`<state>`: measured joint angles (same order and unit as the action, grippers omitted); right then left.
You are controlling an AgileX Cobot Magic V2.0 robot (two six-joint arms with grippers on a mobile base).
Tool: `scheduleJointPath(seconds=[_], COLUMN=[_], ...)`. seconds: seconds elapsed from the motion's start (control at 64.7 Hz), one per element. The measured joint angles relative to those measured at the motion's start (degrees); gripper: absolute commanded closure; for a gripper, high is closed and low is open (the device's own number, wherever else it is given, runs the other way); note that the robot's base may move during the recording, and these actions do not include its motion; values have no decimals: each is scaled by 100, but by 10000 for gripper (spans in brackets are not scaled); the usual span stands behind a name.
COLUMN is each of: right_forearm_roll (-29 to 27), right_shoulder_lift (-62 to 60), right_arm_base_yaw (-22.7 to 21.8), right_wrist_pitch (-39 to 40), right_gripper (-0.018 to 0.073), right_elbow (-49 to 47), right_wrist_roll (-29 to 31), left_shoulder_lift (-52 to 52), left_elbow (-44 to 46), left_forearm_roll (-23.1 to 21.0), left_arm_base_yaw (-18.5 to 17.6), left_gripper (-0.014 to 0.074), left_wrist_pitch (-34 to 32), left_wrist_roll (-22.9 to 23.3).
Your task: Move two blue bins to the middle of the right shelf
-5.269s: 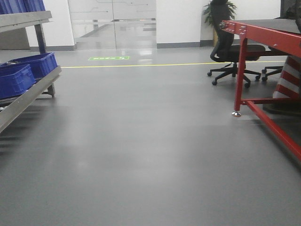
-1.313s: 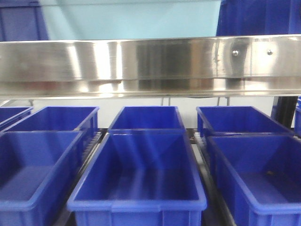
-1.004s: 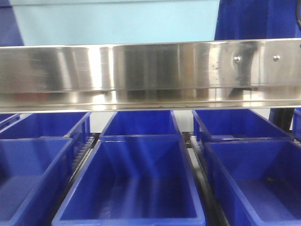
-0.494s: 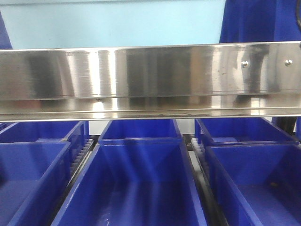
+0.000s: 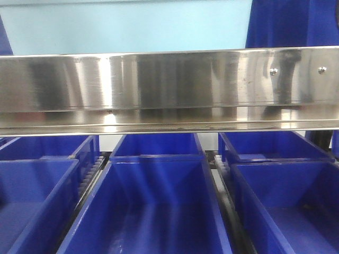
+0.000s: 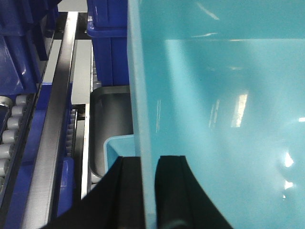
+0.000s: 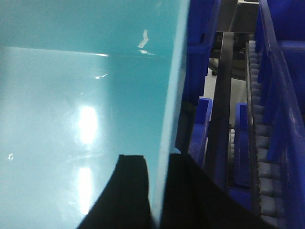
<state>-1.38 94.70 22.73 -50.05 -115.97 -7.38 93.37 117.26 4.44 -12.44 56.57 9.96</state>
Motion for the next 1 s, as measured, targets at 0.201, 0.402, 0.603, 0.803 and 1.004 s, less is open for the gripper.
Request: scheduleJointPath(seconds=[0.201, 0.402, 0.603, 0.803, 1.004], right_forearm_roll=[0, 0, 0, 0, -114], right_shoulder_lift=[0, 0, 0, 0, -10], right_arm_base_yaw=[0, 0, 0, 0, 0], right_wrist_pitch=[0, 0, 0, 0, 126], right_gripper=[712, 712, 712, 712, 712], right_elbow=[0, 0, 0, 0, 0], right_wrist_roll=[0, 0, 0, 0, 0], left_shoulder_lift=[0, 0, 0, 0, 0], left_elbow=[0, 0, 0, 0, 9], left_forearm_roll=[0, 0, 0, 0, 12], left_arm_base_yaw=[0, 0, 0, 0, 0], left_gripper=[707, 707, 707, 707, 707], left_wrist_pitch=[0, 0, 0, 0, -105], left_wrist_roll=[0, 0, 0, 0, 0])
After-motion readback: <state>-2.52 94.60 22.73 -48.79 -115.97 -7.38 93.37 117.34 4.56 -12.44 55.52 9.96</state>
